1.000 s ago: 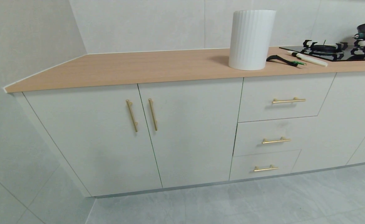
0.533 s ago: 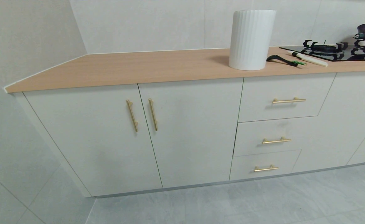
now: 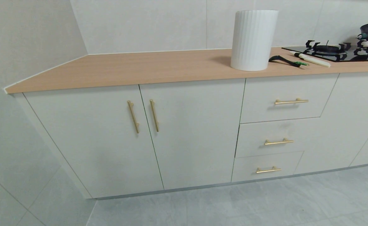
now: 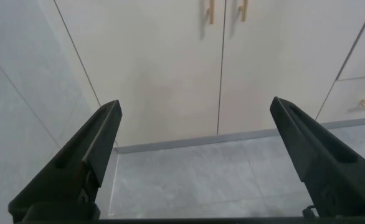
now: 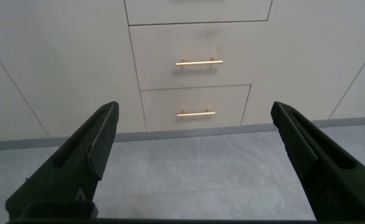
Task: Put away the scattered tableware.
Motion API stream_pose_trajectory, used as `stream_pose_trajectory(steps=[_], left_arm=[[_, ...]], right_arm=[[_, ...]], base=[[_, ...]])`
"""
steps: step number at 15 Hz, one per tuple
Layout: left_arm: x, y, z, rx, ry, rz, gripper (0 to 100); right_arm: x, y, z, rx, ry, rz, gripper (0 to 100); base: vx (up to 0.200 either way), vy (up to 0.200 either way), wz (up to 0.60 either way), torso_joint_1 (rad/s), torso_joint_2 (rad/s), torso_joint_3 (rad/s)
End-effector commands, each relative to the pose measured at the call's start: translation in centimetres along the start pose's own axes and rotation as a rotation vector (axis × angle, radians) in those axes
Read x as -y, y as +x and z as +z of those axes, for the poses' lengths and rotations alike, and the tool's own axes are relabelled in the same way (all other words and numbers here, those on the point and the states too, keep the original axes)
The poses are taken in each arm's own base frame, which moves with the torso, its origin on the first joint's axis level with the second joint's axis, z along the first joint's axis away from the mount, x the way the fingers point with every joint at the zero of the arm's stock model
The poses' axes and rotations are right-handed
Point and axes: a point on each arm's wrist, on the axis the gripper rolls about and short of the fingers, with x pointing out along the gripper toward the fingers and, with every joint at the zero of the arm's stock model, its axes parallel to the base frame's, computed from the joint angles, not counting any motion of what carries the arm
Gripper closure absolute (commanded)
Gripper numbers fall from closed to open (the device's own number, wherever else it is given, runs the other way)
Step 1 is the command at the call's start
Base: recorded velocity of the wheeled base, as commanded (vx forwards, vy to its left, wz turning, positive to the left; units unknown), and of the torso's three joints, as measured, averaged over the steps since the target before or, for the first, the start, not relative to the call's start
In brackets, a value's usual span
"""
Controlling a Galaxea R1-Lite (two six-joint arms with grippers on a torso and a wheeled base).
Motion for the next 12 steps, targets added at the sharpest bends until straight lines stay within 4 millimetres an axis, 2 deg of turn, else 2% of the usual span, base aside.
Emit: stream_pose_trajectory(steps=[1, 3, 12], left_arm=[[0.00, 0.00, 0.00, 0.000, -0.001, 0.000, 0], [0.00, 0.00, 0.00, -0.001, -0.004, 0.002, 0], [0.00, 0.00, 0.00, -0.001, -0.005, 0.002, 0]], right_arm=[[0.00, 0.02, 0.00, -0.003, -0.004, 0.000, 0], [0.00, 0.01, 0.04, -0.001, -0.010, 0.000, 0], [0.00, 0.02, 0.00, -0.003, -0.007, 0.000, 0]], base=[[0.000, 0.000, 0.60, 0.012, 0.00, 0.007], [0.000, 0.000, 0.60, 0.002, 0.00, 0.007], [0.000, 0.000, 0.00, 0.000, 0.00, 0.000]])
